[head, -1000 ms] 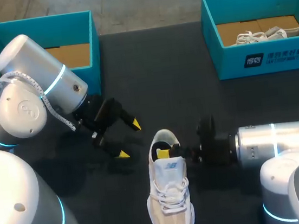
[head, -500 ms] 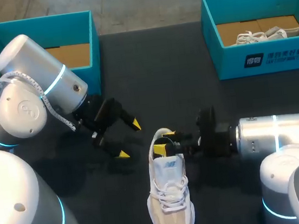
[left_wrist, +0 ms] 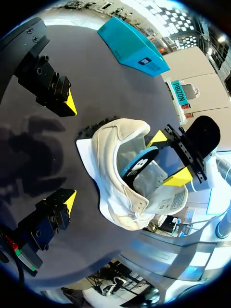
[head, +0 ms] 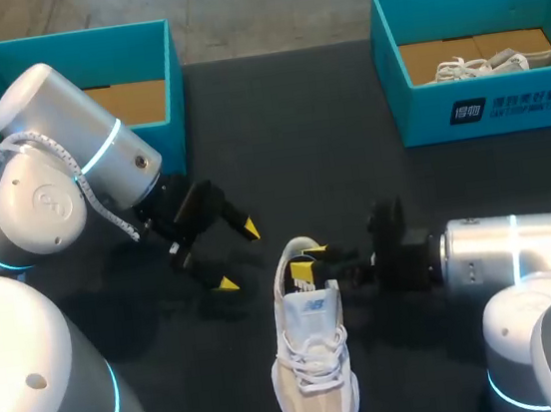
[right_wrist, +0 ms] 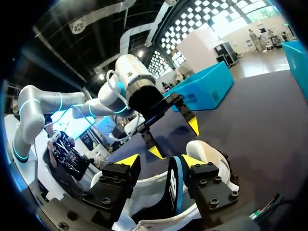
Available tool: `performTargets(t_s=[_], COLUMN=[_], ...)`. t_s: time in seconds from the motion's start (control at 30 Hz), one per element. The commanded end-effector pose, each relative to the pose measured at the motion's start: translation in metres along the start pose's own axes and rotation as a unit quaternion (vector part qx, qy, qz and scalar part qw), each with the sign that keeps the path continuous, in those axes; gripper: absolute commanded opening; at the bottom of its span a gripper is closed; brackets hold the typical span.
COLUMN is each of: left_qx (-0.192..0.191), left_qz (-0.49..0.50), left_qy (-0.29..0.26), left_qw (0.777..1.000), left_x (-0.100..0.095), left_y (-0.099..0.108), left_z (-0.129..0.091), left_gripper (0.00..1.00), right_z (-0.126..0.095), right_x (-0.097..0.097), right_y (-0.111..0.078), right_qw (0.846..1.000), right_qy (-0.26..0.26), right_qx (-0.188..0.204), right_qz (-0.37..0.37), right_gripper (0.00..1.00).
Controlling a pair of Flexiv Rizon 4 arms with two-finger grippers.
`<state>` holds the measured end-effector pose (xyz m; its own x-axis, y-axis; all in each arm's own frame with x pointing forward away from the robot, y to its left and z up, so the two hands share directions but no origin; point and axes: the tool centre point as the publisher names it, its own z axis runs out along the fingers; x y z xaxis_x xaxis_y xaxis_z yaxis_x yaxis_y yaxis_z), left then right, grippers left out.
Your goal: Take the shoe out of the shoebox, open the shoe tongue, remove and reinsert the insole, then place the shoe into the shoebox
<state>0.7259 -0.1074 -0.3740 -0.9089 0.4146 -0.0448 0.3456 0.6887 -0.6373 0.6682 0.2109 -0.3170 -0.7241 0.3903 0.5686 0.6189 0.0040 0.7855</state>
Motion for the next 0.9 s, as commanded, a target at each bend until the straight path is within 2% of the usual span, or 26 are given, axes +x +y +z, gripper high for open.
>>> performTargets(t_s=[0.03, 0.13, 0.3, 0.37, 0.63, 0.9], left_qx=[-0.002, -0.002, -0.002, -0.002, -0.002, -0.002], left_qz=[0.000, 0.000, 0.000, 0.000, 0.000, 0.000], left_qy=[0.000, 0.000, 0.000, 0.000, 0.000, 0.000], left_qw=[1.000, 1.000, 1.000, 1.000, 1.000, 1.000], left_x=[0.000, 0.000, 0.000, 0.000, 0.000, 0.000], left_y=[0.000, 0.000, 0.000, 0.000, 0.000, 0.000], left_z=[0.001, 0.001, 0.001, 0.001, 0.001, 0.001], left_gripper=[1.00, 1.00, 1.00, 1.00, 1.00, 1.00], right_z=[-0.006, -0.010, -0.014, -0.016, -0.031, -0.058], right_x=[0.006, 0.010, 0.012, 0.013, 0.016, 0.031], right_y=[-0.002, 0.000, 0.003, 0.004, 0.006, 0.011], right_qw=[1.000, 1.000, 1.000, 1.000, 0.998, 0.995], right_qy=[-0.008, -0.014, -0.023, -0.028, -0.059, -0.104], right_qx=[-0.003, -0.006, -0.007, -0.007, -0.003, 0.002], right_qz=[-0.001, -0.004, -0.007, -0.007, -0.001, 0.002], right_gripper=[0.57, 0.62, 0.84, 0.87, 0.87, 0.86])
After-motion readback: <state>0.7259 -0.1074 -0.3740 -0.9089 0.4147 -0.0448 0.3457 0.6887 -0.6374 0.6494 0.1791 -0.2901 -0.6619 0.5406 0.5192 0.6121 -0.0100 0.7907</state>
